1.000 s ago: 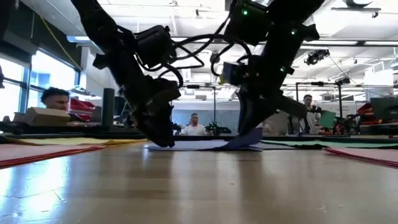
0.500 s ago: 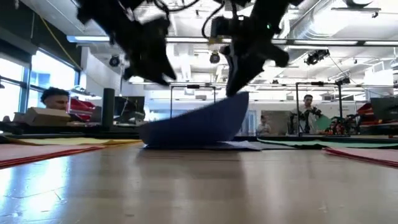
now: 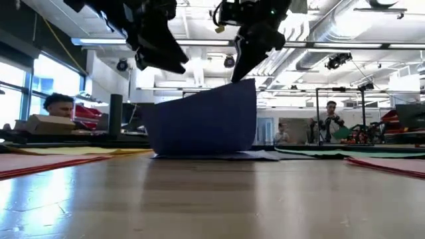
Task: Organize paper
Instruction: Move the blue paper to the bottom center of the table
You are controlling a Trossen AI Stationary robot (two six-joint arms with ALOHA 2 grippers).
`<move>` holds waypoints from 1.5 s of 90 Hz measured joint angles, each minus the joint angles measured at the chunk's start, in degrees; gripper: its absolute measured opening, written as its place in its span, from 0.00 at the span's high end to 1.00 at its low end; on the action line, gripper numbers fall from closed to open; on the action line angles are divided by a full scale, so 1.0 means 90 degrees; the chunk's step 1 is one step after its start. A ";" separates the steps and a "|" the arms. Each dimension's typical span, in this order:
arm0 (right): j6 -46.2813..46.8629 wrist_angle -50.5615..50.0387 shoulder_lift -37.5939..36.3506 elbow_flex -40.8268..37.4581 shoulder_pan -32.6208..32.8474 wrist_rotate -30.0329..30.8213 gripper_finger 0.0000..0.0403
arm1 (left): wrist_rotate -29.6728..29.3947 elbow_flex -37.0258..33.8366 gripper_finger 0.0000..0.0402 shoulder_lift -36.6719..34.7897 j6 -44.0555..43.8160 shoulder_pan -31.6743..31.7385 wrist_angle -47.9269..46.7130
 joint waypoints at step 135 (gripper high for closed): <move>0.0978 -0.1406 -0.2220 0.0000 0.0005 0.0364 0.73 | -0.1321 0.2822 1.00 0.2283 0.2517 0.0129 -0.1854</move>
